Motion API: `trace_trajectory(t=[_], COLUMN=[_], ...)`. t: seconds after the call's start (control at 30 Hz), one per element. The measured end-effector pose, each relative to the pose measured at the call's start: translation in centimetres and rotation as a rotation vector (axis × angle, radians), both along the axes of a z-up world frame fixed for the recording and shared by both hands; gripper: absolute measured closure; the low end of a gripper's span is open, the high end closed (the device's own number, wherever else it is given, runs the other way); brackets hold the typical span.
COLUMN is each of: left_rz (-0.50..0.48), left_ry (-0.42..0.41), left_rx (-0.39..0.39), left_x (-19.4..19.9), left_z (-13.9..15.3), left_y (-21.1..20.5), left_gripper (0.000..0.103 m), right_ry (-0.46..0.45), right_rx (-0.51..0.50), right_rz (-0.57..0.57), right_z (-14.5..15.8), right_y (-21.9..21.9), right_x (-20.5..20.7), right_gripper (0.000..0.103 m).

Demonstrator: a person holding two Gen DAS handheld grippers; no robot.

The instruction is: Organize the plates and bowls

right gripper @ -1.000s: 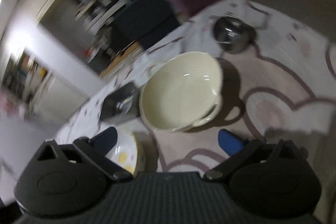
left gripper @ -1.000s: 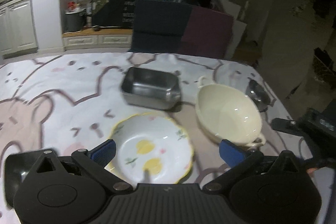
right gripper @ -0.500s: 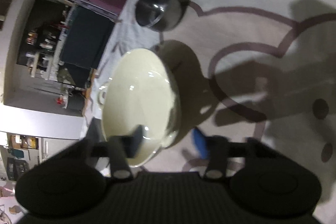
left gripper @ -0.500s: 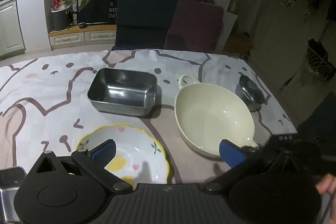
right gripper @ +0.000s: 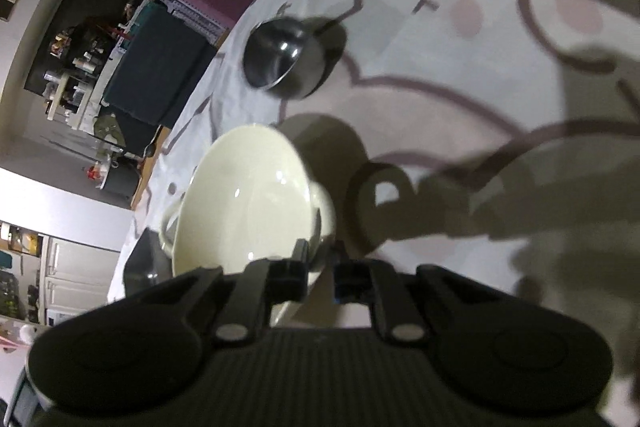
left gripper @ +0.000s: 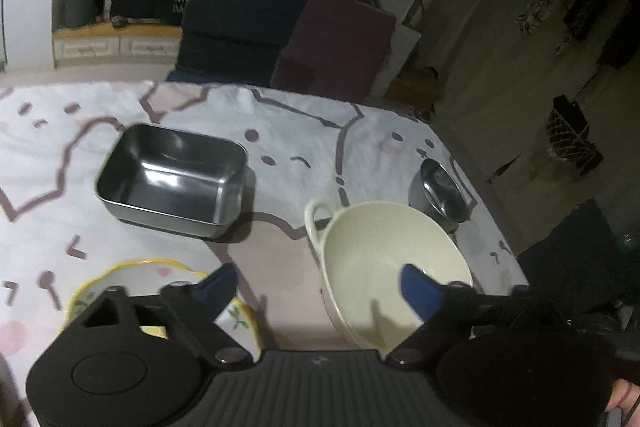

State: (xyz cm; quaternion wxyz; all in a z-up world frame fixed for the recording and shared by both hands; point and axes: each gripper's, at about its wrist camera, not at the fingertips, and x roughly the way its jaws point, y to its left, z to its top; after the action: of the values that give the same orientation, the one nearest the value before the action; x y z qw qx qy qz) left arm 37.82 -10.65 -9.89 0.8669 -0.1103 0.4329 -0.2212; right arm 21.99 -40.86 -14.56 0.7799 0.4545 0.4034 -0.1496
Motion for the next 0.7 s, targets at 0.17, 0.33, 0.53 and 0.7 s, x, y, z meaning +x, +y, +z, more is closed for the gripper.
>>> trace_trajectory(t=[0.17,0.33,0.53,0.7], left_rz=[-0.019,-0.026,-0.019,-0.04], left_ry=[0.038,0.116,0.181,0.191], left_rx=[-0.054,-0.106,-0.128,-0.128], left_x=[2.0,3.9,5.2,6.0], left_z=[-1.3,-3.5,-5.4,-6.2], left_y=[-1.0,-2.1,-2.6,-2.9], left_gripper=[0.046,0.059,0.078,0.079], right_ry=[-0.014,-0.03,-0.061,-0.092], right_rx=[-0.05,-0.1,-0.107,-0.156], right_rz=[-0.046,-0.016,0.102,0.21], right_z=[0.2,-0.2,-0.2,0.2], right_y=[-2.9,-4.5,-6.3,-6.5], right_x=[-0.5,0.9,2.1,3.0], right_gripper=[0.094,0.094,0.09,0.084])
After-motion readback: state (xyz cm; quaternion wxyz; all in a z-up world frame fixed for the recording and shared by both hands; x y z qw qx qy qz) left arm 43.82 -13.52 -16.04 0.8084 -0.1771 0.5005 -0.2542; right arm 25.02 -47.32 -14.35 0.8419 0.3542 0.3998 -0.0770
